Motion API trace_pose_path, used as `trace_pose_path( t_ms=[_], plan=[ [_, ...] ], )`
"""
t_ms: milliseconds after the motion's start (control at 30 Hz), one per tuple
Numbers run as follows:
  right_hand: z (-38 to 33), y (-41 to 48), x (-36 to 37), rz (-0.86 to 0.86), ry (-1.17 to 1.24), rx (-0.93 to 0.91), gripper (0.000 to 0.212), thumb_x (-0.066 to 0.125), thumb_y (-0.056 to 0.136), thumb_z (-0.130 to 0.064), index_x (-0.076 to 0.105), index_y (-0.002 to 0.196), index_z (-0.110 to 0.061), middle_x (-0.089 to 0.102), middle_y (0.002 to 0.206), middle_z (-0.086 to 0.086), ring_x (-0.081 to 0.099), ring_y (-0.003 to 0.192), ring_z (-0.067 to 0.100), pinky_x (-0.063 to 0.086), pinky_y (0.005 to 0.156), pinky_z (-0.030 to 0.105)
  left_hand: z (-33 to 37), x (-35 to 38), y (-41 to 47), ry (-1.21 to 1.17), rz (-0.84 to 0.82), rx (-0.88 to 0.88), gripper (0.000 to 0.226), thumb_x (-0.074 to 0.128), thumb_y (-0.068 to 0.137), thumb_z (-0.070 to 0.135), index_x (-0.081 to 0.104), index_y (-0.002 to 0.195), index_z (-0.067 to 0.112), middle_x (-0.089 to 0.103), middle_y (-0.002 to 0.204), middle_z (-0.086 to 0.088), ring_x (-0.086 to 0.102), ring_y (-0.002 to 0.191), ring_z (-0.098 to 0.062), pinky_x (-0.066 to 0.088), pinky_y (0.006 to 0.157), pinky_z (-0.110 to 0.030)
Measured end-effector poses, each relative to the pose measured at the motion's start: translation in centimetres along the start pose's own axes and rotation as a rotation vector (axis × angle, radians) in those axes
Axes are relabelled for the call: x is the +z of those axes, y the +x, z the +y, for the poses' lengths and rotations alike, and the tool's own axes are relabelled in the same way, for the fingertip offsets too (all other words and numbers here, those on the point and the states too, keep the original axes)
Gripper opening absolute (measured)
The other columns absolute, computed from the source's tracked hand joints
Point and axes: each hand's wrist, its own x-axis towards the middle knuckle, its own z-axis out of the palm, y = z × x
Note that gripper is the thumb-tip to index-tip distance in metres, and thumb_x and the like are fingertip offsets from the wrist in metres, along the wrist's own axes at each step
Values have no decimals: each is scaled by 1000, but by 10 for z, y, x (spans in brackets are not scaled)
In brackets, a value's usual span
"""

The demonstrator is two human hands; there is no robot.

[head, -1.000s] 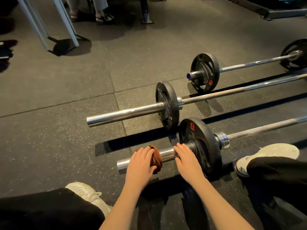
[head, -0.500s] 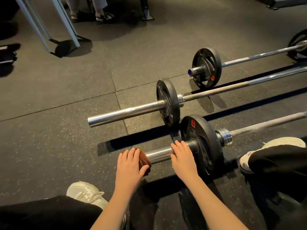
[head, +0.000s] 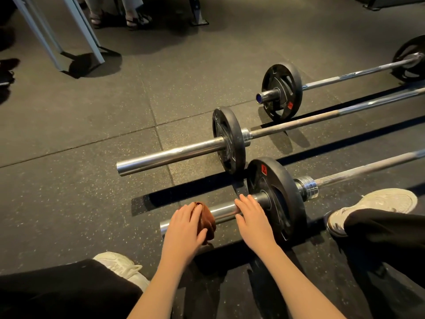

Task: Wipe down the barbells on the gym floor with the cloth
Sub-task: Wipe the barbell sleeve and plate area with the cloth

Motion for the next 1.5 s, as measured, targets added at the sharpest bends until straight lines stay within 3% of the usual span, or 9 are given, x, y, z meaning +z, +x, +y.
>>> trace_pose_path(
  t_ms=[200,433,600,833,1033,1200,1300,1400,1500],
  plan=[
    [-7,1,10,51,2,28,45,41,103,-21,35,148,-19,25,159,-4,6,149,12,-3,117,27,-48,-7,-34,-2,124,-157,66,45,86,54,46,139,14,49,140,-5,44,127,-24,35,110,-44],
    [-9,3,8,27,-3,15,46,40,104,-23,33,149,-19,23,160,-5,5,150,12,-2,118,27,-27,-6,-12,103,142,-171,66,36,84,60,58,124,12,62,121,-5,55,110,-25,41,102,-44],
    [-4,1,4,23,-19,-18,48,40,104,-23,30,151,-23,21,160,-7,3,149,9,-1,116,24,5,-1,10,97,67,-85,60,56,85,56,54,128,14,60,123,-2,54,110,-22,39,102,-39],
    [12,-3,-7,28,-207,-124,51,42,103,-23,28,152,-20,23,160,-3,13,149,14,-3,114,24,43,10,38,132,-19,-3,64,49,89,58,40,138,17,50,133,2,47,118,-20,32,106,-34],
    [19,-11,-19,83,-113,-111,44,53,97,-13,47,141,-14,47,146,1,39,138,15,11,113,19,75,19,55,121,-26,21,62,52,88,57,41,134,17,50,130,1,47,116,-19,32,104,-33],
    [26,-13,-29,53,1,-112,39,38,98,-23,50,134,-21,57,131,-7,47,126,6,38,110,29,95,24,70,96,-57,66,67,48,90,58,35,140,15,46,137,0,44,122,-20,30,106,-34],
    [28,-12,-30,65,41,-97,38,36,100,-25,52,134,-19,59,127,-6,51,121,8,42,105,32,95,26,80,-37,-139,53,68,38,94,55,30,147,12,40,145,-2,38,131,-21,26,113,-36],
    [24,-9,-31,74,68,-45,41,40,102,-19,47,142,-23,51,141,-6,42,132,6,33,115,29,88,19,79,-291,-119,15,44,38,96,38,43,132,12,49,136,-2,45,122,-20,32,109,-36],
    [14,1,-32,34,-8,-82,48,41,102,-19,36,150,-23,31,157,-4,24,144,12,9,117,19,68,9,62,-314,6,-24,21,45,95,24,50,113,14,56,112,1,53,107,-21,38,96,-33]
  ],
)
